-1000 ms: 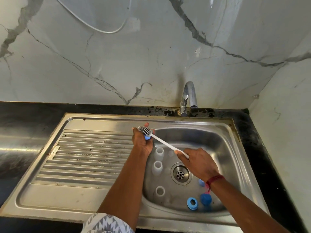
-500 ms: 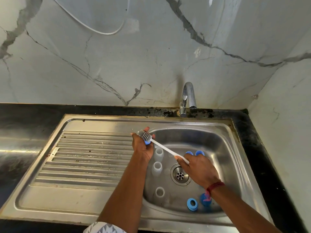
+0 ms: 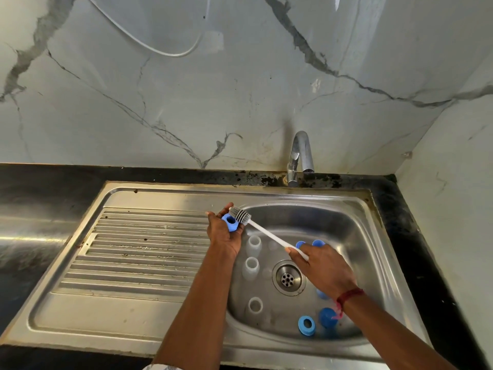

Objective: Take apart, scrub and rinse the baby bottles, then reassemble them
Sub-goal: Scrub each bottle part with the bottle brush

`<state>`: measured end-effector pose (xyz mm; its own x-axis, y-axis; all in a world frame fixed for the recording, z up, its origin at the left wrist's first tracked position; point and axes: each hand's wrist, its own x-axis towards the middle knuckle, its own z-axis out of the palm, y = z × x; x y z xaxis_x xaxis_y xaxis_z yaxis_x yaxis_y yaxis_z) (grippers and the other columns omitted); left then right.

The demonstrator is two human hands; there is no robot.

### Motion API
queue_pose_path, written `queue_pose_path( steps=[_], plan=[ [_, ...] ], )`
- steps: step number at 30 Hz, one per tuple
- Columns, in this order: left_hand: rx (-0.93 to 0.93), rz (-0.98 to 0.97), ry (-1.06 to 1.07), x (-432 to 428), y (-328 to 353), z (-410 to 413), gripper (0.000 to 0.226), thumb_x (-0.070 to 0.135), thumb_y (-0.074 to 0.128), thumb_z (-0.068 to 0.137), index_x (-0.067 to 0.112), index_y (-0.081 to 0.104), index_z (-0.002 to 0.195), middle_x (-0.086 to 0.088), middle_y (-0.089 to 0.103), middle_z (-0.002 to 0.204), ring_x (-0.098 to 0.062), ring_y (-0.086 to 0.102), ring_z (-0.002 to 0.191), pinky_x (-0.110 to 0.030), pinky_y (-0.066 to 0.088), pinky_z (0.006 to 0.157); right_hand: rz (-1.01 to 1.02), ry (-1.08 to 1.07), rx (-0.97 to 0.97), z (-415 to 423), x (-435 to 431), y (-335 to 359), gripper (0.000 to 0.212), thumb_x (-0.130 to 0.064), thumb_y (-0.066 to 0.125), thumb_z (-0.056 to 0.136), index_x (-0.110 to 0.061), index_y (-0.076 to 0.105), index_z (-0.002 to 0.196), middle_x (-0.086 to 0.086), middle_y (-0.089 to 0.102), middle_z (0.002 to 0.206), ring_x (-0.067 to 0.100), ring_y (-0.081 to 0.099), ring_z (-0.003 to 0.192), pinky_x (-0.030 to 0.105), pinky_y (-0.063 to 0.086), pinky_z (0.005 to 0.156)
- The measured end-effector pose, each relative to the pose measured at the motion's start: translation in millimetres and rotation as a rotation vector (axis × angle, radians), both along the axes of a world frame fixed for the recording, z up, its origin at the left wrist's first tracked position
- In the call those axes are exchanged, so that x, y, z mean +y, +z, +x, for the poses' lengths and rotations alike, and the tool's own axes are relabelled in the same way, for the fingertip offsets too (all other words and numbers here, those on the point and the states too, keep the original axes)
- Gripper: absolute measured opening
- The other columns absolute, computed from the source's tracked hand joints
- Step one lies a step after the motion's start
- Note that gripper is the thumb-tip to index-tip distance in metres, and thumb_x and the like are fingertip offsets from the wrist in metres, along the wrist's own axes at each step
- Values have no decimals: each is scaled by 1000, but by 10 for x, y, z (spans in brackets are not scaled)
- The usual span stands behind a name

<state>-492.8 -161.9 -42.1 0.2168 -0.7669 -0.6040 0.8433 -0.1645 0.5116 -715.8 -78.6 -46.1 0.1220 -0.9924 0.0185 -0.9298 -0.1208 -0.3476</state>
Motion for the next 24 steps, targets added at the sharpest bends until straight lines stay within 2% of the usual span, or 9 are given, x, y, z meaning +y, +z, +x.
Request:
queue_pose_path(
  steps=[4,6,10,12,15,17,19,21,24],
  plan=[
    [-14,12,8,-21,-36,38,61,45,22,108,1,64,115,-18,59,103,-27,58,90,-45,49,89,44,-8,19,-65,33,-31,58,-75,22,90,-27,45,68,-5,52,60,11,53,55,25,46,52],
    [2,31,28,-21,-41,51,61,47,22,107,2,64,113,-18,58,103,-27,59,88,-43,52,83,39,17,34,-87,72,-37,56,-72,25,92,-26,50,71,-5,53,60,12,54,56,24,46,54],
    [39,51,37,36,-45,-23,59,48,29,106,4,65,95,-16,58,99,-26,59,84,-37,55,68,9,53,52,-62,151,-53,62,-76,15,87,-27,47,68,-5,48,55,14,51,55,26,45,53],
    [31,51,30,85,-77,-74,56,46,30,107,3,65,100,-16,60,100,-24,58,81,-36,56,64,20,48,45,-29,166,-70,61,-77,13,87,-28,44,67,-5,48,55,14,51,55,30,49,55],
    [17,50,22,146,-159,-104,54,47,27,107,6,60,115,-7,67,86,-20,60,71,-31,56,61,27,60,14,7,184,-79,56,-76,15,86,-30,39,65,-7,45,52,12,48,51,23,40,50],
    [-45,69,-4,207,-193,-148,57,46,27,107,4,65,112,-8,70,89,-21,59,78,-33,55,64,39,55,-3,8,180,-57,58,-76,15,86,-29,41,64,-8,46,52,10,48,51,20,35,50],
    [-94,90,-26,268,-212,-190,58,45,27,107,3,66,116,-9,72,95,-22,58,87,-36,54,70,55,33,9,8,158,-38,61,-76,16,87,-27,45,66,-6,50,55,11,50,53,22,37,50],
    [-113,129,-49,316,-200,-217,54,45,26,108,9,66,107,-7,71,93,-20,57,85,-34,51,70,68,22,20,-4,156,-41,61,-75,19,90,-26,45,66,-6,51,57,11,52,54,25,44,52],
    [-183,193,-128,396,-199,-237,48,46,31,107,14,60,84,-7,61,77,-18,56,61,-29,44,54,108,-34,-42,-52,198,-42,58,-70,31,93,-24,41,59,-4,50,55,12,50,52,30,47,55]
  ],
)
